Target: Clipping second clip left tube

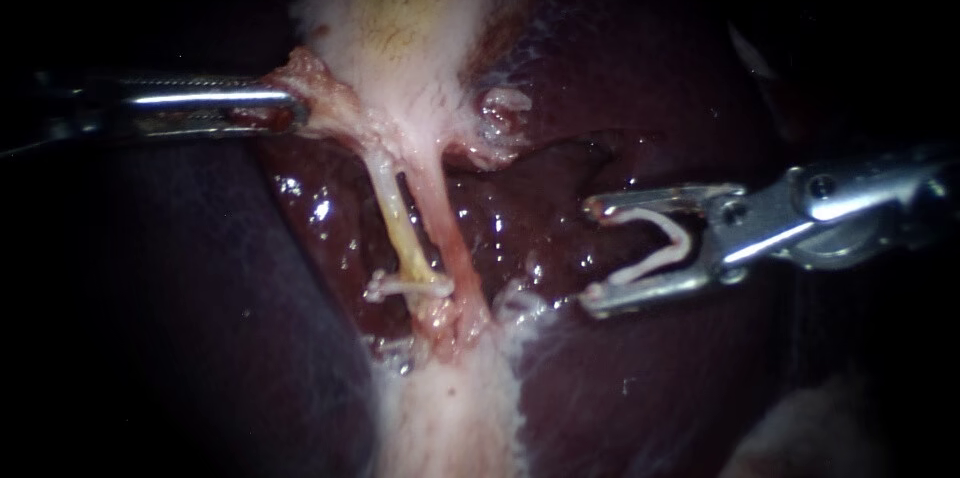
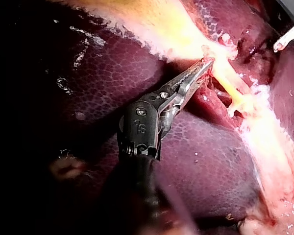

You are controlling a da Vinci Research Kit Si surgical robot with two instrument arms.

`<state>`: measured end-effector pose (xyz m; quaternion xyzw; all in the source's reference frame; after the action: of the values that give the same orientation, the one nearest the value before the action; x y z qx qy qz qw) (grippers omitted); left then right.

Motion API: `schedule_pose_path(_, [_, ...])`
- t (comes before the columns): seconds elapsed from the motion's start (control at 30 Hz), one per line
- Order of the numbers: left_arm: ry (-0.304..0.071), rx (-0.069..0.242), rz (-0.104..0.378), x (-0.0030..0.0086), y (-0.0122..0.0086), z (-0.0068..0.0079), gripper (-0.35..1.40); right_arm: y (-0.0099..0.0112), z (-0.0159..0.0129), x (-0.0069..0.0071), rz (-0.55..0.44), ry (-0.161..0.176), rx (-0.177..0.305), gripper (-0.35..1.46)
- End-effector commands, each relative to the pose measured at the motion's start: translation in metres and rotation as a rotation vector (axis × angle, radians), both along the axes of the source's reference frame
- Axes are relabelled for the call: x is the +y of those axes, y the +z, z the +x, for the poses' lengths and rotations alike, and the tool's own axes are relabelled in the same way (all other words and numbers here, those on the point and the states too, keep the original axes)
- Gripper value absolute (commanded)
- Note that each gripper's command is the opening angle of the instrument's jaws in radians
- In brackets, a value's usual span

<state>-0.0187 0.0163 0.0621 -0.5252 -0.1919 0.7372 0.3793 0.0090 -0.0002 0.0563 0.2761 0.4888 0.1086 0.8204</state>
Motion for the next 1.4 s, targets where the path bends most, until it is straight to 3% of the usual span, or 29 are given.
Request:
schedule_pose_path(0.03, [-0.001,0.001,-0.001,-0.0001,0.0000,-0.0001,-0.35,0.0001,0.0006,-0.0001,0.012,0.002,-0.002,0.50])
schedule_pose_path(0.27, [-0.003,0.003,-0.002,-0.0001,0.0000,-0.0001,-0.35,0.0011,0.0047,-0.0011,0.075,0.010,-0.011,0.50])
schedule_pose_path(0.6, [-0.002,0.003,-0.002,-0.0003,-0.0002,-0.0002,-0.35,0.0045,0.0086,-0.0018,0.105,0.010,-0.018,0.50])
schedule_pose_path(1.03, [-0.003,0.003,-0.002,-0.0003,-0.0002,-0.0002,-0.35,0.0087,0.0094,-0.0020,0.123,0.000,-0.027,0.50])
schedule_pose_path(1.4, [-0.003,0.003,-0.003,-0.0004,-0.0002,-0.0002,-0.35,0.0112,0.0094,-0.0011,0.127,0.002,-0.040,0.50])
